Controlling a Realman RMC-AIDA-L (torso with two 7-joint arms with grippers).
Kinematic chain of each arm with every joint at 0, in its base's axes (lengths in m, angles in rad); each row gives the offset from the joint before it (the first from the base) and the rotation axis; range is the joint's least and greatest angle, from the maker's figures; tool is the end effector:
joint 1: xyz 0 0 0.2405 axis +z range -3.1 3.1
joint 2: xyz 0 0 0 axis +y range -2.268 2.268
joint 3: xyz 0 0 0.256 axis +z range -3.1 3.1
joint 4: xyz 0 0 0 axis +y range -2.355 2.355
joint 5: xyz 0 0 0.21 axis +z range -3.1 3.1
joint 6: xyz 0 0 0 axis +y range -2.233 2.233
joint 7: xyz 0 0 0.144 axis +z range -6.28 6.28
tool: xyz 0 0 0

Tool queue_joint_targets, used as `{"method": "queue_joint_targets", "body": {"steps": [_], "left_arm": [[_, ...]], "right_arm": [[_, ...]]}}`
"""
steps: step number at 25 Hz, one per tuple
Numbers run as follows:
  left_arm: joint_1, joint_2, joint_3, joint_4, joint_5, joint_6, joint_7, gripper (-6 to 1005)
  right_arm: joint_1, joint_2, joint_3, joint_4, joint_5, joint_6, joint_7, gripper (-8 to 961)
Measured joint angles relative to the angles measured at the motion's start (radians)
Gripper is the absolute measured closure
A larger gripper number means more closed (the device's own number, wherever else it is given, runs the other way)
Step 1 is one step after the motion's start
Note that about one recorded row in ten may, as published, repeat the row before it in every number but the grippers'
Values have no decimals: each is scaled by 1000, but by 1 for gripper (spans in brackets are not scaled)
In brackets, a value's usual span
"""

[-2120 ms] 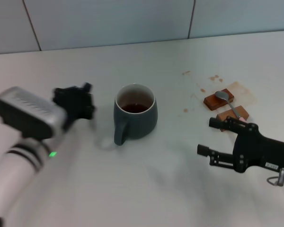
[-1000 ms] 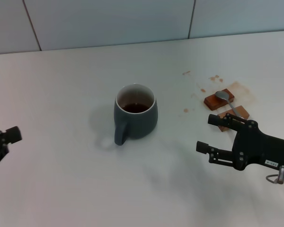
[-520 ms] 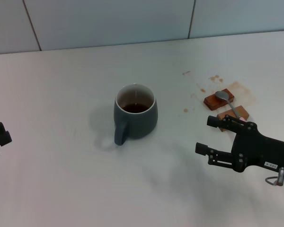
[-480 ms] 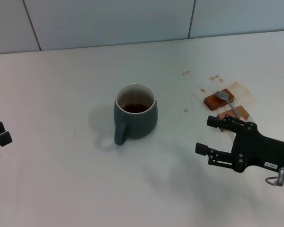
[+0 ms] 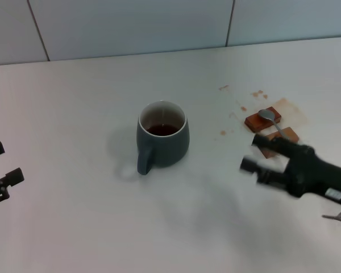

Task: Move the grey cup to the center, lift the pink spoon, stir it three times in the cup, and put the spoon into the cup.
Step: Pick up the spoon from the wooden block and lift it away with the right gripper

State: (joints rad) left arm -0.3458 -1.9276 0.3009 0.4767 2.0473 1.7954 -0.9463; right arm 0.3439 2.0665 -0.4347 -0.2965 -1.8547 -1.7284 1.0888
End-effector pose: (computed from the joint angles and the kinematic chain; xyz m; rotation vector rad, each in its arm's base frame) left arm -0.3438 0.2582 0.0728 -2.4614 -0.4027 -0.8093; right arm 0.3070 0.2489 -0.0093 -2.3586 0.7957 1.1988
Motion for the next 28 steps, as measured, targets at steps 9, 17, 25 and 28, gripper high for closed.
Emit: {"method": "queue_joint_targets", "body": {"steps": [9, 17, 25, 28], "left_arm": [[1, -5, -10, -5, -5, 4, 18, 153], [-6, -2, -9, 0, -6, 21, 24, 147], [-9, 0, -9, 13, -6, 28, 27, 148], [-9, 0, -9, 16, -14, 26, 27, 148]], "right_arm": [[-103, 10, 462, 240, 1, -63, 613, 136], [-203, 17, 510, 322, 0, 72, 819, 136], [-241, 17, 500, 329, -11, 149, 813, 137], [-249, 18, 500, 332, -14, 190, 801, 137]]}}
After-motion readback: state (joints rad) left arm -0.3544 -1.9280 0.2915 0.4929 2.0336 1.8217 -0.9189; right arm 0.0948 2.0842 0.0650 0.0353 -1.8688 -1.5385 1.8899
